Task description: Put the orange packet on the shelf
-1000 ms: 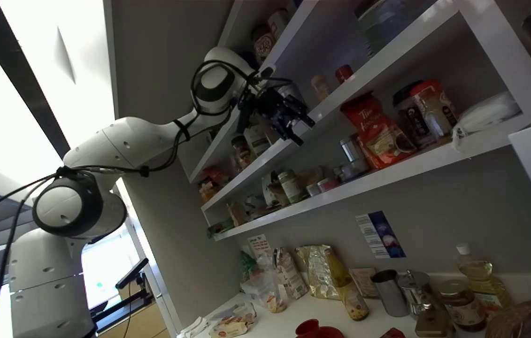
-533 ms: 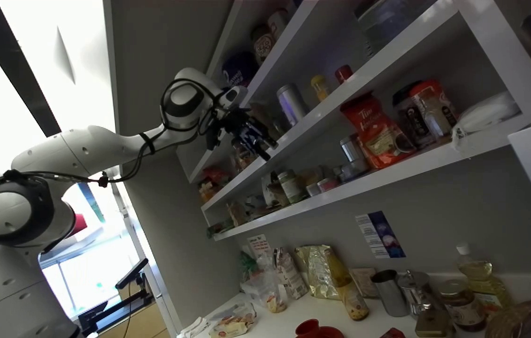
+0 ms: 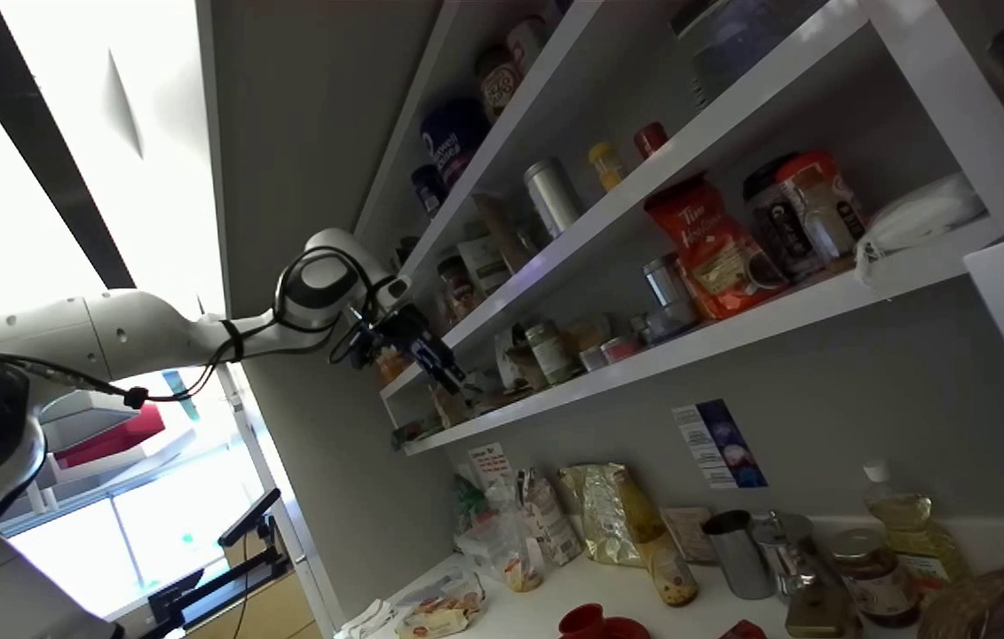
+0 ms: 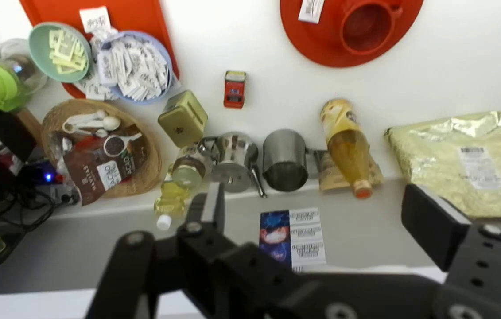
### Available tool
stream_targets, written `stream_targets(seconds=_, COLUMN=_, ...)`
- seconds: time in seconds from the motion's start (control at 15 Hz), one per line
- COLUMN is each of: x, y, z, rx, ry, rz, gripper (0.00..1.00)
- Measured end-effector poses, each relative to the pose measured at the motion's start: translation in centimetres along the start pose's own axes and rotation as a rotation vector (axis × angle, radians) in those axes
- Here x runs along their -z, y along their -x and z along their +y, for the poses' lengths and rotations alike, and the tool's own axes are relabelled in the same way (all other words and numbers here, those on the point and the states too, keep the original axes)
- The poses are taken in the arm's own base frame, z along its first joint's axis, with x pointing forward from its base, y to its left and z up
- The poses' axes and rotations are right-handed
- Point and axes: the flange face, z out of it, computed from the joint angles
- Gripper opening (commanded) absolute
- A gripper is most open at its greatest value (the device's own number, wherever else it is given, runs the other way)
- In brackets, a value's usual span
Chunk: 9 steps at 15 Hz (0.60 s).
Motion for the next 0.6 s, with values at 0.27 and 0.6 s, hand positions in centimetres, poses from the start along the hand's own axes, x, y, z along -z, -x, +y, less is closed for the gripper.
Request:
stream_targets(seconds=0.27, x=-5.6, y=7.7, z=-5.6, rx=-0.001, ry=0.015, rz=-0.14, gripper=1.0)
stream_targets(seconds=0.6, x=-11.3, y=14.9, z=-8.8, rx=-0.004, ry=0.031, rz=-0.262, gripper=1.0)
